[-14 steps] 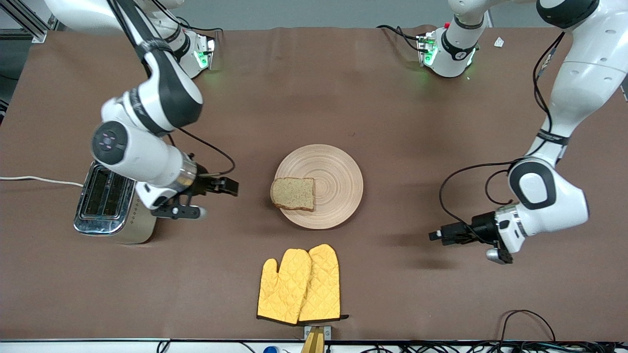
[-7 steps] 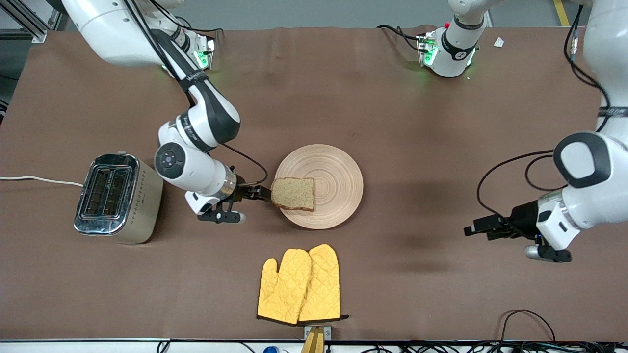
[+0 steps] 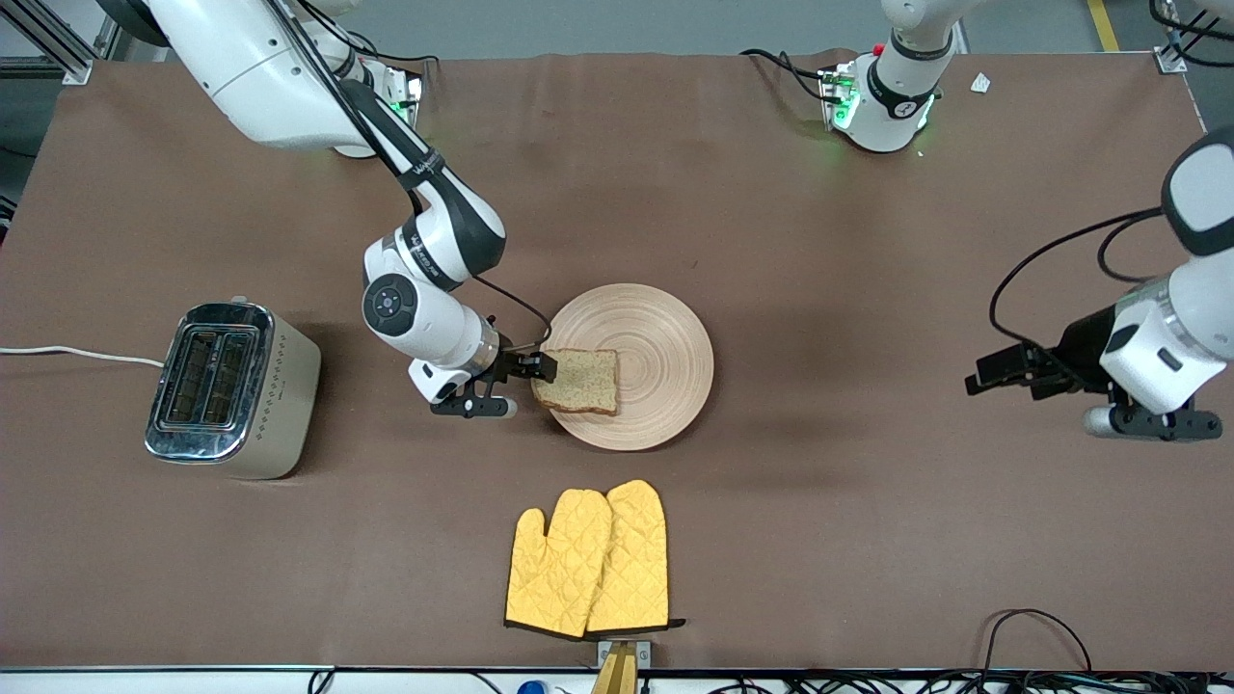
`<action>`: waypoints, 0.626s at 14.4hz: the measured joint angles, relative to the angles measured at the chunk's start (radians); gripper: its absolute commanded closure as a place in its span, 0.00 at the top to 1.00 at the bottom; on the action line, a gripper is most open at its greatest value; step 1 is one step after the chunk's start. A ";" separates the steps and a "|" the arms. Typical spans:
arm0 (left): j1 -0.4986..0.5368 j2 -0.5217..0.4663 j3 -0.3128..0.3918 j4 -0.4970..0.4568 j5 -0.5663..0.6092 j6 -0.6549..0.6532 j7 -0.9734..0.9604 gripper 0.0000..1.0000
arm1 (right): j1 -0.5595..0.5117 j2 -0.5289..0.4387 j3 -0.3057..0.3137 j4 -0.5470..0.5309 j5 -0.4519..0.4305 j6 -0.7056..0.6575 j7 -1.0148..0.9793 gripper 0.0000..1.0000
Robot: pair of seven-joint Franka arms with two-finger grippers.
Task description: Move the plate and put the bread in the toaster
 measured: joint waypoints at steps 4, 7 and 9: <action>-0.008 -0.111 0.002 0.000 0.052 -0.086 -0.001 1.00 | 0.009 0.016 0.001 -0.012 0.000 0.069 0.009 0.61; -0.137 -0.186 0.138 -0.003 0.057 -0.138 -0.001 1.00 | 0.014 0.024 0.001 -0.012 0.000 0.079 0.013 0.47; -0.243 -0.221 0.265 -0.005 0.057 -0.148 0.002 1.00 | 0.015 0.024 0.001 -0.012 0.000 0.080 0.015 0.36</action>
